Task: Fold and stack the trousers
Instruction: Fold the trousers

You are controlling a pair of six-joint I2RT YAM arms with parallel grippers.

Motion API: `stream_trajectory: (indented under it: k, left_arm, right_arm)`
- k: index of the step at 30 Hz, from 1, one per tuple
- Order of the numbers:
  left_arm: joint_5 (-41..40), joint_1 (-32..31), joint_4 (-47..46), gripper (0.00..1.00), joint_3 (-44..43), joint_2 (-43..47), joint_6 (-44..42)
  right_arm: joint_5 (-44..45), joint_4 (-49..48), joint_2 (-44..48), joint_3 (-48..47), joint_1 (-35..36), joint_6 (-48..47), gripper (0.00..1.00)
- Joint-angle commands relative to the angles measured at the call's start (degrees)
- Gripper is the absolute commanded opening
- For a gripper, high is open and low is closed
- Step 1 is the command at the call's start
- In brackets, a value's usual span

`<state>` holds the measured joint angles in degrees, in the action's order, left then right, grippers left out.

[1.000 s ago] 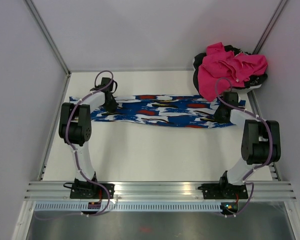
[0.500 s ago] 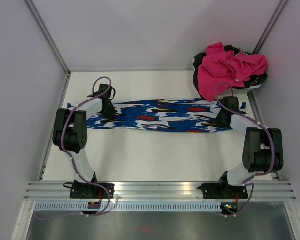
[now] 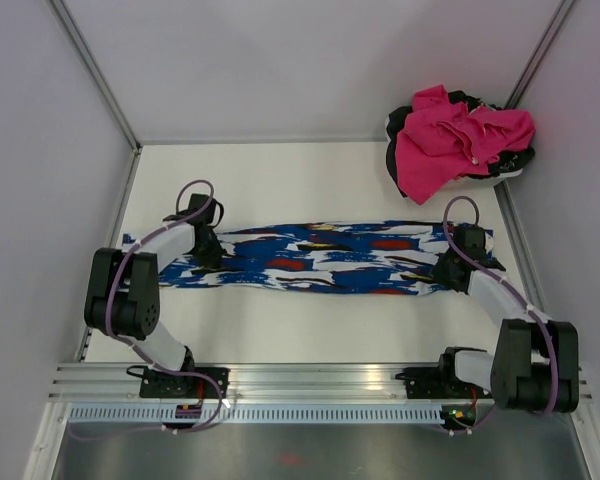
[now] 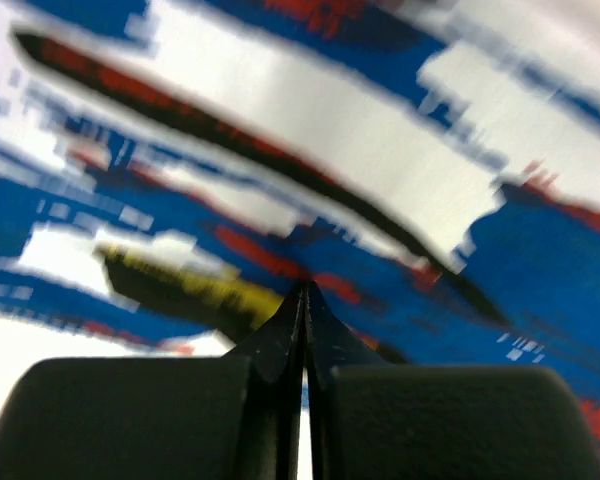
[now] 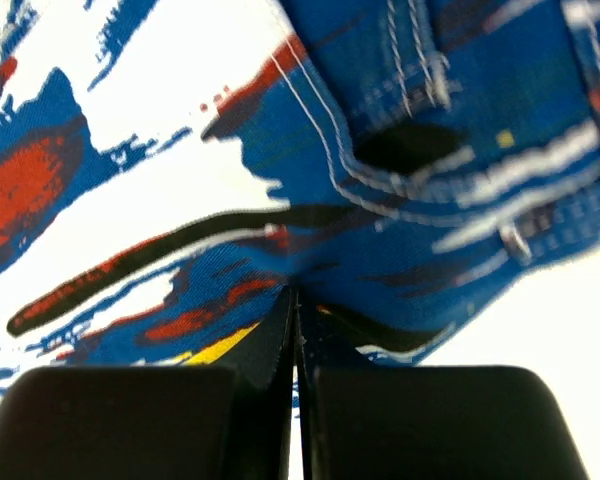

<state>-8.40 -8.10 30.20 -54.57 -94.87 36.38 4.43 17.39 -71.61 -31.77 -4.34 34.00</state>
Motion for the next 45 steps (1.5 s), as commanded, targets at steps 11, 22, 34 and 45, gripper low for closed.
stream_trajectory:
  k: [11, 22, 34, 45]
  left_arm:
    - [3.0, 0.1, 10.9, 0.37, -10.0, 14.8, -7.6]
    - [5.9, 0.4, 3.2, 0.64, -11.7, 2.2, -6.2]
    - [3.5, 0.8, -1.7, 0.60, -18.3, -10.1, -6.1]
    - [-5.6, 0.5, 2.0, 0.63, -24.1, -18.9, -6.6]
  right_arm:
    - [-1.9, 18.0, 12.9, -19.6, 0.1, -5.3, 0.33]
    - [-7.8, 3.5, -4.3, -18.8, 0.1, -5.6, 0.47]
    - [-4.8, -2.4, -15.2, -21.4, 0.2, -6.4, 0.48]
    - [-2.0, -5.0, -22.3, -24.2, 0.1, -6.3, 0.48]
